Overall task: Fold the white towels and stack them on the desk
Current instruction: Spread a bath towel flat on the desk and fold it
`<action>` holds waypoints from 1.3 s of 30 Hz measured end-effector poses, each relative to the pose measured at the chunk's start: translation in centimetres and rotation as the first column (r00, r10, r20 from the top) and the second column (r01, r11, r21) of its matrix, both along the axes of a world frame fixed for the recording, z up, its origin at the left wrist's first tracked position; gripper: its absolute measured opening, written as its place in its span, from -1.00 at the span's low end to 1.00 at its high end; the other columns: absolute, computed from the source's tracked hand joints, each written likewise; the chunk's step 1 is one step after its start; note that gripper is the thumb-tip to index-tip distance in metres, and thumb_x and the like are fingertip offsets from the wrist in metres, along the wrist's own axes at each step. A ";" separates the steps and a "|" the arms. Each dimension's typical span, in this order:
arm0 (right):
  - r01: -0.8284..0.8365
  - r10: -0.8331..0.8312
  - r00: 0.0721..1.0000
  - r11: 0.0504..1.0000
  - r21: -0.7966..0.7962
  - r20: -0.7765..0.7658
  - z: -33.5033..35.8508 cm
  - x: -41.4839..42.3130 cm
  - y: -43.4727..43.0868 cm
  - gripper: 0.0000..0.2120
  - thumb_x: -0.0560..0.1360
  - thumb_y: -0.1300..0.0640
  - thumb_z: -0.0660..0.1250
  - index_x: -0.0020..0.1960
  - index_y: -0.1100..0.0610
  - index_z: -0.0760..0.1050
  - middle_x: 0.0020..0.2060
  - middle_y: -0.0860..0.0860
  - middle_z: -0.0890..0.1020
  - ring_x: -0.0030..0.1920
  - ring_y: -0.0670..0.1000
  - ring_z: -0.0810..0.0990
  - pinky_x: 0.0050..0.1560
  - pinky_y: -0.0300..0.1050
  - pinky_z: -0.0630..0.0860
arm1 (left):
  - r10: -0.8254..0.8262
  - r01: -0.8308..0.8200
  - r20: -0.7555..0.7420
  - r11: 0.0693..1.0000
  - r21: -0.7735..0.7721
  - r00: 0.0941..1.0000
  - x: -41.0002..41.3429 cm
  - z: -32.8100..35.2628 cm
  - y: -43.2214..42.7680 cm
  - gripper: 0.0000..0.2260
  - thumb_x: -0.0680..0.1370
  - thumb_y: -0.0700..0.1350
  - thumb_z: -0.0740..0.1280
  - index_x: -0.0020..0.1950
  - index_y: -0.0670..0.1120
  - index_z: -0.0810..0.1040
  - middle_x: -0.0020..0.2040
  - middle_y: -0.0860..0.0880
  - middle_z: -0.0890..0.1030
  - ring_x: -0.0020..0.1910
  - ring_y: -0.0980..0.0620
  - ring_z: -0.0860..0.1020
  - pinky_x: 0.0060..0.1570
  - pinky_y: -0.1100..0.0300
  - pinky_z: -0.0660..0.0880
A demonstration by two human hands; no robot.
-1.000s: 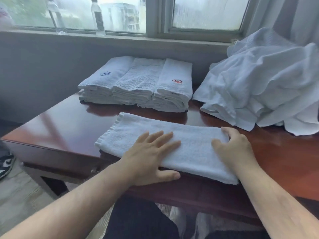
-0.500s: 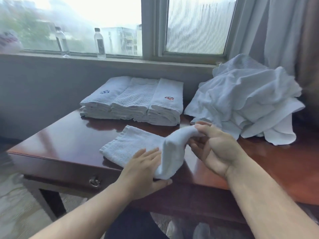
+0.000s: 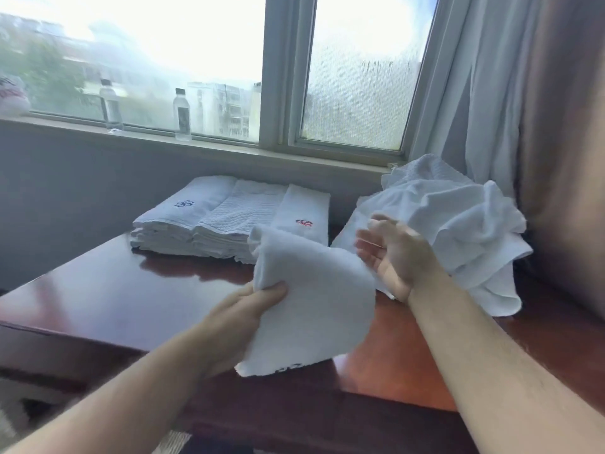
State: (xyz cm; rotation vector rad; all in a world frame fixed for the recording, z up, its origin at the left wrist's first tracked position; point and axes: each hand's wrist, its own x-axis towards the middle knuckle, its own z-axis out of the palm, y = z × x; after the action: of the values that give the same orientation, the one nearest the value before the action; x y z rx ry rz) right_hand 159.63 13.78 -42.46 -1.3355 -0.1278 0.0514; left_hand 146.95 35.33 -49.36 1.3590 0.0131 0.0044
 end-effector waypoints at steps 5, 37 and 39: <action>-0.303 0.183 0.918 0.895 -0.328 -0.351 -6.9 0.4 -2.5 -0.30 0.61 -0.38 0.07 0.24 0.18 0.64 0.02 0.15 0.71 0.06 0.16 0.65 0.16 0.10 0.51 | -0.037 0.017 -0.076 0.970 -0.241 0.996 1.3 2.3 0.2 -0.60 0.48 -0.06 0.36 0.27 -0.21 0.62 0.18 -0.25 0.66 0.11 -0.21 0.67 0.02 -0.05 0.65; -0.426 0.445 0.892 0.886 0.186 -0.081 1.0 13.4 18.0 -0.60 0.58 0.06 0.25 0.26 0.29 0.62 0.16 0.24 0.67 0.08 0.22 0.70 -0.03 0.06 0.67 | -0.116 0.114 -0.019 0.990 -0.082 0.993 8.9 -2.5 15.7 -0.67 0.53 -0.03 0.47 0.27 -0.07 0.63 0.28 -0.23 0.61 0.26 -0.24 0.60 0.20 -0.08 0.57; -0.425 0.440 0.894 0.891 0.159 -0.080 1.0 15.5 19.0 -0.56 0.54 0.02 0.28 0.31 0.25 0.58 0.15 0.22 0.68 0.06 0.21 0.70 -0.03 0.05 0.67 | -0.075 0.074 -0.021 0.995 -0.066 0.997 10.4 -1.9 16.7 -0.69 0.55 0.00 0.44 0.26 -0.06 0.63 0.26 -0.21 0.63 0.23 -0.22 0.62 0.13 -0.02 0.59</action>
State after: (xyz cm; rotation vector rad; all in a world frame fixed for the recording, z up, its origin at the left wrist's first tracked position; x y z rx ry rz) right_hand 175.09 32.82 -41.41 -1.1412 -0.3262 0.4906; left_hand 157.31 52.03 -51.31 1.2938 -0.0176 -0.0740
